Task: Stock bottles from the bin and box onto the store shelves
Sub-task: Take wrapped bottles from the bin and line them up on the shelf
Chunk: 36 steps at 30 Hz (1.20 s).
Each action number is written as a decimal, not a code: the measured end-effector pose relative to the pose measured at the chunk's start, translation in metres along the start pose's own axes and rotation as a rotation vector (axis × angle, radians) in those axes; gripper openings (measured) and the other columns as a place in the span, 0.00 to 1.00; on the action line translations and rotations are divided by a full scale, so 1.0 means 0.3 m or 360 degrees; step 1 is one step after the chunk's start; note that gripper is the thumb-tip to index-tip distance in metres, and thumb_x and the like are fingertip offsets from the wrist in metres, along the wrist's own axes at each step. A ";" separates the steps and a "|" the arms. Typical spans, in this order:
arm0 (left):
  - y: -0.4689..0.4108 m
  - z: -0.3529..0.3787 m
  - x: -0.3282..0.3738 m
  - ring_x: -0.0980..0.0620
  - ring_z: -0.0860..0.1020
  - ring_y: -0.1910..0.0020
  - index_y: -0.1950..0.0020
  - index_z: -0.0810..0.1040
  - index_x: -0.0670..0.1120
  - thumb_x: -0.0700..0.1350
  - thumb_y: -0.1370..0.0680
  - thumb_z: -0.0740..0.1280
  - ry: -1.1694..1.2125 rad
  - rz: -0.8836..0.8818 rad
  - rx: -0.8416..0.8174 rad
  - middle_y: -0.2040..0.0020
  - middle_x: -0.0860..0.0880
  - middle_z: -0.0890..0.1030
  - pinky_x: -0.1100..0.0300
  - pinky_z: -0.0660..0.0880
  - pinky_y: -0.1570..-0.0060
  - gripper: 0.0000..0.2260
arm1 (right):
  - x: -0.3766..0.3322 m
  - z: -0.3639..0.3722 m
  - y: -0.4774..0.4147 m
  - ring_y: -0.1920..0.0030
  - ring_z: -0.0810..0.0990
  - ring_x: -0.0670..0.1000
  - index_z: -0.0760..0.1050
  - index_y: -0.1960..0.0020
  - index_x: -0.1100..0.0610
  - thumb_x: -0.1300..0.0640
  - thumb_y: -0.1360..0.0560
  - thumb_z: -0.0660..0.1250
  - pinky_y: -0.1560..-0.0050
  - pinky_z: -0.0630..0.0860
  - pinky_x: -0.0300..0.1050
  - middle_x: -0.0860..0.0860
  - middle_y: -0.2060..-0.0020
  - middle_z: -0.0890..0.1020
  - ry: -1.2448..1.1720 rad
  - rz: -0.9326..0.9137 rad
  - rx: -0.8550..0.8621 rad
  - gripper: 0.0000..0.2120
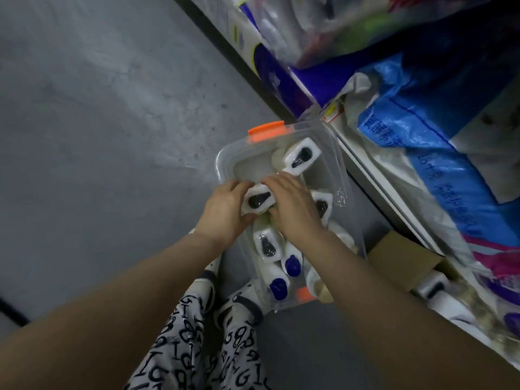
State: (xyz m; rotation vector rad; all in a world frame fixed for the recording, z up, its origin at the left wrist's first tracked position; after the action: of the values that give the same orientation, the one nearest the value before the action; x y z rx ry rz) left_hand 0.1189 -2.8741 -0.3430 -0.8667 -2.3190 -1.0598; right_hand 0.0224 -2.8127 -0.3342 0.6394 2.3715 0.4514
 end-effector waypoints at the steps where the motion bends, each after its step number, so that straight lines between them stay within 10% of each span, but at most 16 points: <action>1: -0.009 0.020 -0.015 0.41 0.76 0.41 0.32 0.75 0.43 0.43 0.30 0.77 -0.0008 0.0010 0.0006 0.39 0.42 0.77 0.52 0.71 0.44 0.27 | 0.008 0.019 -0.012 0.34 0.72 0.56 0.76 0.37 0.57 0.65 0.30 0.70 0.32 0.66 0.54 0.53 0.40 0.78 0.0055 -0.0031 0.0005 0.22; 15: -0.054 0.055 -0.028 0.37 0.78 0.54 0.42 0.80 0.39 0.39 0.36 0.79 -0.0167 0.0130 0.0158 0.53 0.40 0.80 0.50 0.75 0.55 0.24 | 0.028 0.089 -0.090 0.26 0.63 0.54 0.72 0.33 0.51 0.56 0.20 0.60 0.34 0.57 0.50 0.48 0.32 0.75 0.0484 -0.0146 -0.0176 0.15; 26: 0.062 -0.159 0.138 0.42 0.77 0.50 0.37 0.78 0.43 0.41 0.34 0.77 -0.0180 0.0313 0.0074 0.48 0.45 0.79 0.53 0.74 0.52 0.25 | -0.080 -0.134 0.072 0.43 0.78 0.56 0.74 0.36 0.56 0.69 0.25 0.63 0.49 0.71 0.46 0.55 0.44 0.81 -0.0119 0.0096 -0.0078 0.20; 36: 0.227 -0.455 0.402 0.58 0.77 0.46 0.37 0.77 0.50 0.46 0.30 0.78 0.0235 0.0271 -0.0120 0.45 0.56 0.79 0.62 0.75 0.42 0.23 | -0.223 -0.541 0.317 0.48 0.81 0.51 0.74 0.38 0.53 0.61 0.24 0.70 0.49 0.78 0.48 0.50 0.47 0.82 -0.0493 0.0286 0.0007 0.16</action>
State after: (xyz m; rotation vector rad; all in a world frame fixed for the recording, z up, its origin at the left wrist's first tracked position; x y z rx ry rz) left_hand 0.0995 -2.9036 -0.1516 -0.9623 -2.0566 -1.1045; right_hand -0.0069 -2.7963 -0.1375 0.8632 2.0323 0.3922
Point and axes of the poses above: each hand's wrist, its own y-axis away from the middle knuckle, its own z-axis out of the palm, x = y × z, the point moved 10 cm from there along -y, towards the middle knuckle
